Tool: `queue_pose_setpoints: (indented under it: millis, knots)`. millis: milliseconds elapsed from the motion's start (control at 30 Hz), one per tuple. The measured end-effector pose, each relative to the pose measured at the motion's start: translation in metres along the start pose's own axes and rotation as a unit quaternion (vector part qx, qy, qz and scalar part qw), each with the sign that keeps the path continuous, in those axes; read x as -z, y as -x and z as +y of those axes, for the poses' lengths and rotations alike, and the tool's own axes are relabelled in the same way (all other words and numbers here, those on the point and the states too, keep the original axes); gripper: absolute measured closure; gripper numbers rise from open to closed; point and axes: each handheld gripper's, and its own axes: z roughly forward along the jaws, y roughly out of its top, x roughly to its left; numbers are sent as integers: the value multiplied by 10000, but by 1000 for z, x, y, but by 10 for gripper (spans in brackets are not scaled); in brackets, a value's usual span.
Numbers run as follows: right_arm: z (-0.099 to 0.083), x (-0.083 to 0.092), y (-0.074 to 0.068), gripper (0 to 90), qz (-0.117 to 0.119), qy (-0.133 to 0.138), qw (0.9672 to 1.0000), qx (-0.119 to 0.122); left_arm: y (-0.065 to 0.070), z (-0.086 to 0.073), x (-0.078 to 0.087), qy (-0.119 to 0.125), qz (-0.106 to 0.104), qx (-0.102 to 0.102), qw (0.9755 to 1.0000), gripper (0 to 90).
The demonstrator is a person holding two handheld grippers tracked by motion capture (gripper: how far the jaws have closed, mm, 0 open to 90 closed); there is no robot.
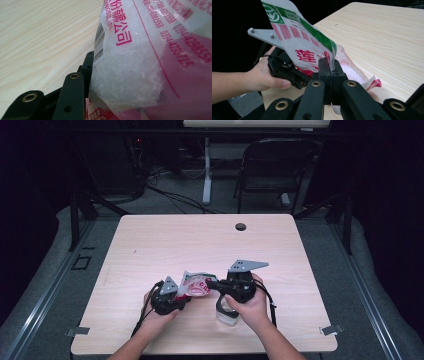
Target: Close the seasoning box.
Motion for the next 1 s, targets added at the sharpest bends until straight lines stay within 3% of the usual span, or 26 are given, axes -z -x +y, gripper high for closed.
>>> queue_pose_setpoints:
  millis: [300, 567, 800, 1000]
  knots:
    - [-2, 9, -3, 900, -47, -84, 10000, -25, 5, 5, 4, 8, 159, -290, 9995, 618]
    - [-9, 16, 1, 900, -14, -170, 9996, -238, 10, 11, 5, -48, 370, -593, 9975, 626]
    - [-17, 20, -2, 897, -114, -145, 9998, -55, 14, 16, 8, -37, 680, -915, 9935, 630]
    - [-19, 23, -4, 818, 40, -160, 9998, -81, 14, 19, 10, -26, 765, -1028, 9918, 633]
